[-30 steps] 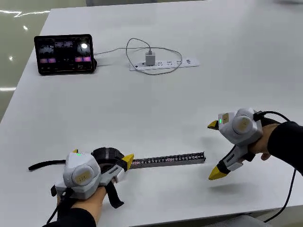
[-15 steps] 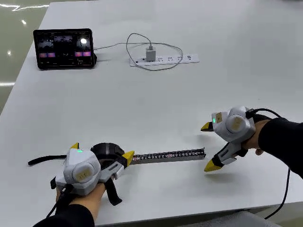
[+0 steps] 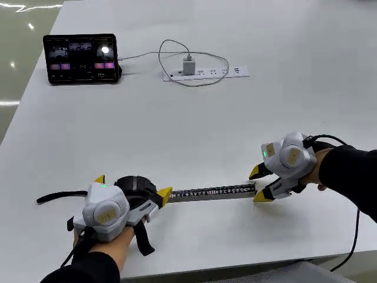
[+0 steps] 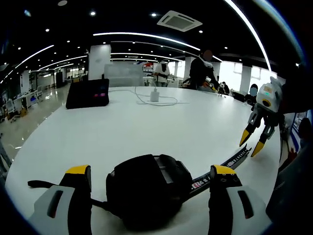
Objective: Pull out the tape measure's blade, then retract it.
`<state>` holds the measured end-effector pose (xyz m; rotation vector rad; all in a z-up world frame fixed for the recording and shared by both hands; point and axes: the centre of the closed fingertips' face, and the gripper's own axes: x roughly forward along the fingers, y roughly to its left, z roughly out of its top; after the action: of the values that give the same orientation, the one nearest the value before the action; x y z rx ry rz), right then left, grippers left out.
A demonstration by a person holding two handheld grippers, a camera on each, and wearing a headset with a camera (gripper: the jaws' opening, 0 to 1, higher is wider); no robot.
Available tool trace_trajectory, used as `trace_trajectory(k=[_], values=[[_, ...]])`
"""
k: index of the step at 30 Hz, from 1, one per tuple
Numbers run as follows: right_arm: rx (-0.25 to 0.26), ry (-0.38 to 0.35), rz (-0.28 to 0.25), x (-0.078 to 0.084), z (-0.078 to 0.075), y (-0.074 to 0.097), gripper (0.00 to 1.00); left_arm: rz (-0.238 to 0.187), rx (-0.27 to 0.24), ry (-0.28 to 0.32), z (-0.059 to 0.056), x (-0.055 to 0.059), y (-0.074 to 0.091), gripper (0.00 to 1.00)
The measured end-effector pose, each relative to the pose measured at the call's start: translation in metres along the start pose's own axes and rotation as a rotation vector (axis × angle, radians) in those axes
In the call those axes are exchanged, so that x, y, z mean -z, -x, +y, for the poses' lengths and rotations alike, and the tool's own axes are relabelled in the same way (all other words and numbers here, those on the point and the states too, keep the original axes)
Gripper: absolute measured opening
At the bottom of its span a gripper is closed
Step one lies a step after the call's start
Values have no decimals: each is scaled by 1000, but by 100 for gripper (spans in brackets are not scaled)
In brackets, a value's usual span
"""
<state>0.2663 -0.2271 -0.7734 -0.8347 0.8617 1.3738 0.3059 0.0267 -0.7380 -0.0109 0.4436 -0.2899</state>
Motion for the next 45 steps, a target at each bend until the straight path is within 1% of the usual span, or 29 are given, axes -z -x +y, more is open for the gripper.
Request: trace_trajectory(k=[2, 4, 6, 9, 10, 11, 12, 14, 18, 19, 20, 21, 22, 23, 25, 26, 27, 29, 31, 34, 37, 38, 40, 45], values=[[-3, 6, 6, 0, 0, -1, 22, -3, -1, -4, 0, -1, 0, 98], [-3, 7, 13, 2, 0, -1, 23, -16, -7, -26, 2, -4, 0, 98], [-4, 7, 19, 4, 0, -2, 20, 1, -12, 27, 5, -2, 1, 97], [-5, 7, 33, 8, 0, -3, 13, 12, -22, 32, 8, 1, 1, 98], [2, 4, 25, 8, -2, -3, 12, 9, -24, 42, 9, 0, 1, 98], [-2, -30, 24, 8, -1, -3, 12, 7, -25, 44, 9, 0, 1, 98], [-4, -32, 25, 7, -2, -3, 12, 5, -26, 45, 9, -1, 2, 98], [-4, -14, 31, 8, -1, -4, 12, 9, -22, 45, 7, 0, 1, 97], [-1, -9, 48, 7, -1, -5, 11, 24, -22, 49, 6, 2, 1, 97], [-4, -7, 58, 7, -1, -5, 11, 30, -26, 51, 7, 3, 1, 96], [-5, 20, 76, 7, -1, -5, 11, 33, -29, 51, 8, 4, 1, 96], [3, 9, 87, 7, 0, -6, 11, 33, -30, 54, 8, 4, 1, 95], [4, 16, 110, 8, 1, -6, 11, 34, -30, 60, 9, 4, 1, 93], [-1, 27, 110, 6, 1, -7, 11, 37, -28, 65, 9, 5, 1, 91], [-2, -3, 116, 7, -1, -6, 11, 46, -32, 77, 11, 6, 1, 89], [-2, -3, 116, 7, -1, -6, 11, 51, -32, 81, 11, 7, 1, 87], [-2, -9, 113, 8, -1, -6, 11, 57, -34, 82, 11, 8, 1, 85], [3, -44, 108, 8, -1, -6, 11, 64, -33, 85, 11, 9, 2, 79], [3, -40, 109, 8, -1, -6, 10, 65, -19, 116, 9, 8, 2, 73], [-4, -58, 115, 7, -2, -7, 10, 69, -19, 90, 7, 8, 3, 69], [-9, -61, 134, 6, -2, -7, 10, 79, -7, 70, 3, 9, 3, 64], [-10, -61, 141, 6, -2, -7, 10, 79, -13, 63, 5, 9, 3, 64], [-13, -56, 153, 6, -2, -7, 10, 81, -11, 70, 5, 9, 3, 63], [-13, -66, 160, 7, -2, -6, 10, 88, -10, 67, 6, 10, 3, 63]])
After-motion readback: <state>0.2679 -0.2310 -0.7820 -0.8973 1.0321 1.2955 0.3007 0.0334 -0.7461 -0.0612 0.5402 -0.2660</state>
